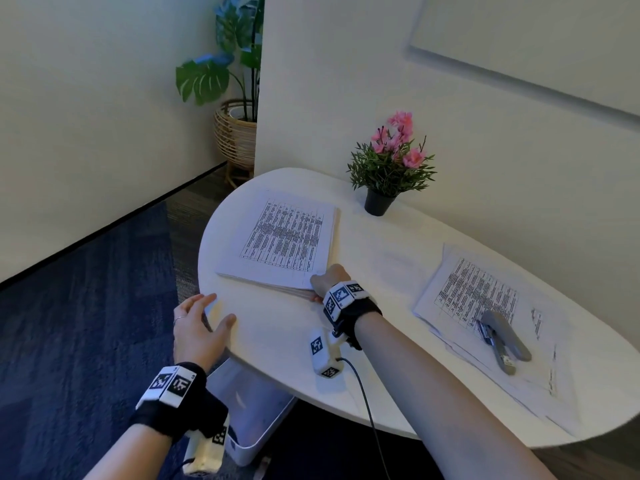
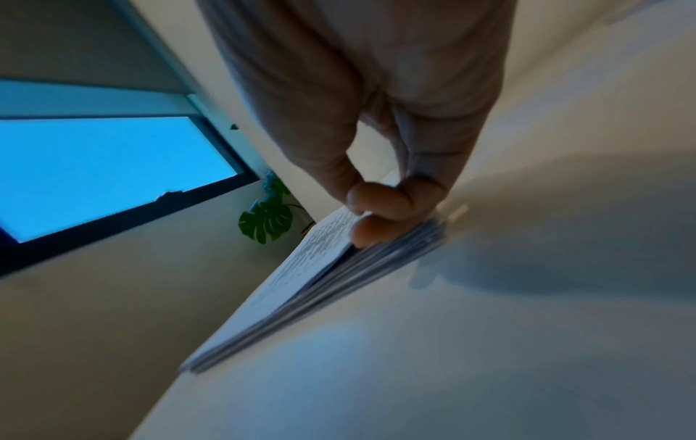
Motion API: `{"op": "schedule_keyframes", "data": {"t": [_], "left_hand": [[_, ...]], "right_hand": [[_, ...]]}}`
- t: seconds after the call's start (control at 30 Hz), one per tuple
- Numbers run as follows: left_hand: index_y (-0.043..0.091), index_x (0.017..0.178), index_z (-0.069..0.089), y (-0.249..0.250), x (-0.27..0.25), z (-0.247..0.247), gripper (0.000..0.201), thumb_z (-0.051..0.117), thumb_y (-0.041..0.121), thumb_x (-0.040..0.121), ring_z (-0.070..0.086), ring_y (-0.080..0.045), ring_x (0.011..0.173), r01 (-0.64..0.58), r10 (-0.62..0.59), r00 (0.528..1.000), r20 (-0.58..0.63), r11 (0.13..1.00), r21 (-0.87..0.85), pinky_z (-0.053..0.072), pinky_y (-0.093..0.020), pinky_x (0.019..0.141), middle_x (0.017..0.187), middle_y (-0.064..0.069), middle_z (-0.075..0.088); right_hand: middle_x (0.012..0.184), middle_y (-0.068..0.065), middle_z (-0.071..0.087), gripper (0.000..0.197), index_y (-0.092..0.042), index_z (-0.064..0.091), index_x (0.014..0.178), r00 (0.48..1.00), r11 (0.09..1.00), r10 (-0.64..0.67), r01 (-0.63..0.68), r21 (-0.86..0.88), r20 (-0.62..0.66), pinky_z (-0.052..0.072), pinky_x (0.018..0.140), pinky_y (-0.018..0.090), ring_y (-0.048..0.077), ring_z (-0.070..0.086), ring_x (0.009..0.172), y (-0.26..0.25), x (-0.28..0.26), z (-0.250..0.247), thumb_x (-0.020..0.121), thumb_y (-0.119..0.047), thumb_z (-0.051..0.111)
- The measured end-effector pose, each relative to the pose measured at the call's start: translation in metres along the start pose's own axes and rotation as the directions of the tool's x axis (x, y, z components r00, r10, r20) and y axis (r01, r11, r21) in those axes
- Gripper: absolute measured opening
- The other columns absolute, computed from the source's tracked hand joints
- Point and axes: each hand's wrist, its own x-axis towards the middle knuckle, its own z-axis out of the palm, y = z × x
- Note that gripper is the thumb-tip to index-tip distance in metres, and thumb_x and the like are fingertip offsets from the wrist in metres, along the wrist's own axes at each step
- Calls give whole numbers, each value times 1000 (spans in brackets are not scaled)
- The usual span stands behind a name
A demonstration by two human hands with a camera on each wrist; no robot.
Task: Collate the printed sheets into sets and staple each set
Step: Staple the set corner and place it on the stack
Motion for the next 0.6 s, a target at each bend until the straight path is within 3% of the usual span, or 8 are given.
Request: {"op": "schedule_keyframes", "data": {"t": [0.1, 0.17, 0.2, 0.23, 0.27, 0.33, 0.47, 0.6], "left_hand": [[18, 127, 57, 0, 0, 0, 49, 74, 18, 81, 39, -22, 126, 0, 0, 1000, -4, 1000, 0, 38, -43, 103, 138, -3, 37], [18, 126, 57, 0, -1, 0, 48, 74, 18, 81, 40, -22, 125, 5, -5, 1000, -12, 1000, 0, 38, -44, 102, 137, -3, 37], [18, 126, 58, -1, -1, 0, 48, 74, 18, 81, 41, -23, 123, 4, -4, 1000, -13, 1000, 2, 39, -44, 101, 137, -2, 38], [18, 125, 58, -2, 0, 1, 47, 74, 19, 80, 43, -23, 122, 0, 1, 1000, -15, 1000, 8, 40, -44, 100, 136, -2, 38], [18, 124, 59, -3, 0, 0, 46, 74, 19, 80, 45, -24, 119, -10, 10, 1000, -21, 1000, 18, 41, -45, 99, 135, -2, 39], [19, 122, 60, -6, 0, 0, 44, 74, 21, 80, 48, -26, 114, -30, 31, 999, -28, 999, 35, 42, -45, 97, 133, -1, 42], [20, 121, 61, 0, -6, 1, 41, 72, 24, 82, 40, -32, 123, -37, 45, 998, -52, 989, 143, 36, -51, 100, 133, -6, 45], [22, 118, 62, 22, -19, 5, 40, 70, 15, 80, 37, -37, 122, -56, 85, 992, -97, 960, 276, 33, -54, 101, 134, -4, 44]], "right_hand": [[59, 1, 36, 33, -15, 31, 61, 998, 989, -45, 40, -141, -34, 24, 42, 22, 15, 33, 47, 6, -2, -5, 88, -14, 51], [62, 3, 39, 26, -18, 36, 66, 995, 985, -77, 67, -158, -58, 24, 45, 23, 15, 36, 50, 13, -4, -12, 85, -14, 53], [67, 9, 53, 12, -15, 49, 75, 995, 988, -87, 79, -133, -53, 29, 49, 22, 18, 45, 54, 16, -7, -20, 86, -14, 53], [81, 16, 66, 11, -8, 59, 93, 993, 989, -108, 102, -103, -54, 34, 55, 23, 22, 55, 63, 23, -9, -30, 87, -16, 54], [94, 21, 69, 28, -2, 57, 112, 992, 993, -105, 101, -66, -68, 38, 59, 24, 24, 59, 69, 31, -11, -43, 89, -18, 54], [98, 18, 70, 37, -5, 51, 123, 991, 997, -79, 78, -15, -107, 47, 63, 29, 25, 65, 74, 53, -13, -72, 90, -23, 55], [109, 13, 63, 36, -7, 50, 122, 950, 999, 6, -23, -49, -313, 50, 71, 33, 26, 62, 87, 117, -10, -143, 91, -24, 57], [131, 18, 43, 45, -9, 45, 127, 827, 896, 80, -304, -323, -556, 41, 93, 43, 34, 43, 117, 185, -20, -197, 89, -29, 59]]}}
